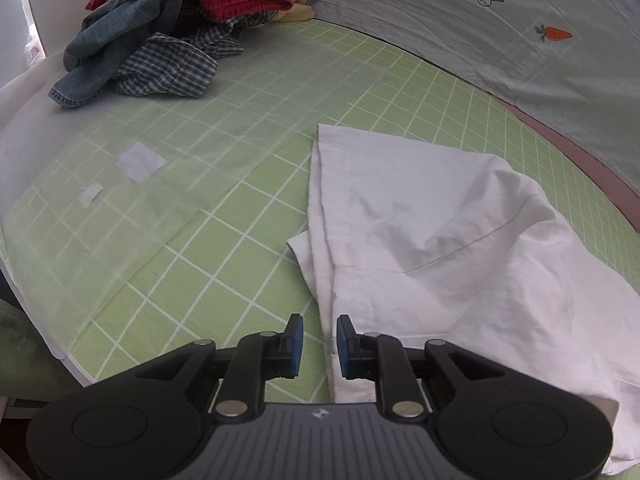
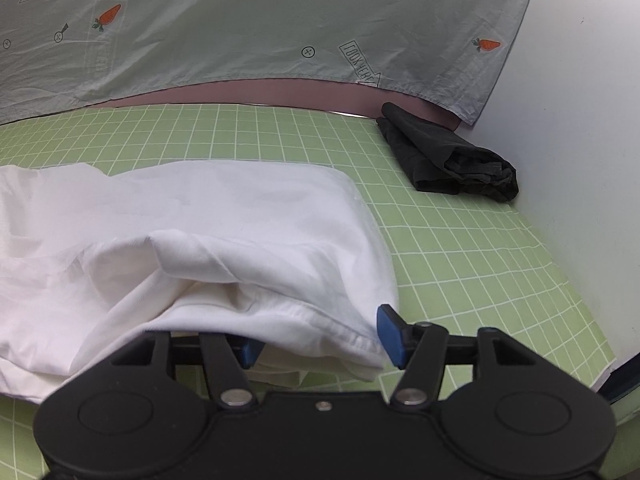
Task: Fold clothes
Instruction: 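Release the white shirt from both grippers onto the mat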
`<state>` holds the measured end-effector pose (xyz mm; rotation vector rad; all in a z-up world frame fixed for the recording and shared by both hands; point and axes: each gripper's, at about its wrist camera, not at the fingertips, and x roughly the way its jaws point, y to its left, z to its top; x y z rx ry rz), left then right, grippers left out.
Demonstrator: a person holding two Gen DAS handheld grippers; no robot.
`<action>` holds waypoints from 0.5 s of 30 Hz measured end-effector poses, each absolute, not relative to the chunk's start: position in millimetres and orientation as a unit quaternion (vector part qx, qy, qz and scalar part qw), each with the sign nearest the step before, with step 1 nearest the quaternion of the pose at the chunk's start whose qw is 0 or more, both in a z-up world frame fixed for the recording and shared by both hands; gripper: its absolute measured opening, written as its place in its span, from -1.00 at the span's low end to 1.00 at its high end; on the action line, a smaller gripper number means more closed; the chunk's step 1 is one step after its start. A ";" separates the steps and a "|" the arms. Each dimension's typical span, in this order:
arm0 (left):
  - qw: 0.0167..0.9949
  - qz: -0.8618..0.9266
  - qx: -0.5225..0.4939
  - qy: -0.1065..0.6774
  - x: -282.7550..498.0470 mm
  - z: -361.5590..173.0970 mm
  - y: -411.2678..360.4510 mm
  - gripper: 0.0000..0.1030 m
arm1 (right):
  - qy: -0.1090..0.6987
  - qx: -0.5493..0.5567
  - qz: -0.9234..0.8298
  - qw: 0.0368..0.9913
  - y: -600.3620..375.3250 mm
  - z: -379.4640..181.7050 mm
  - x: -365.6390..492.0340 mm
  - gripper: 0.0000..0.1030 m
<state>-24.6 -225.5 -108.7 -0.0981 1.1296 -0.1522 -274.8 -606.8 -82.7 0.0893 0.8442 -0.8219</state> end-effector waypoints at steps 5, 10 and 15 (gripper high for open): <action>0.818 -0.124 -0.019 0.561 -15.8 -130.6 -245.0 0.03 | 0.394 0.061 -0.412 0.819 -598.6 -77.8 -282.8 0.17; 0.801 -0.147 0.000 0.581 -8.6 -154.2 -260.3 0.15 | 0.407 0.082 -0.434 0.800 -582.5 -83.8 -287.0 0.18; 0.809 -0.165 0.025 0.564 -5.7 -155.6 -263.5 -0.51 | 0.415 0.084 -0.452 0.785 -570.0 -91.0 -283.3 0.18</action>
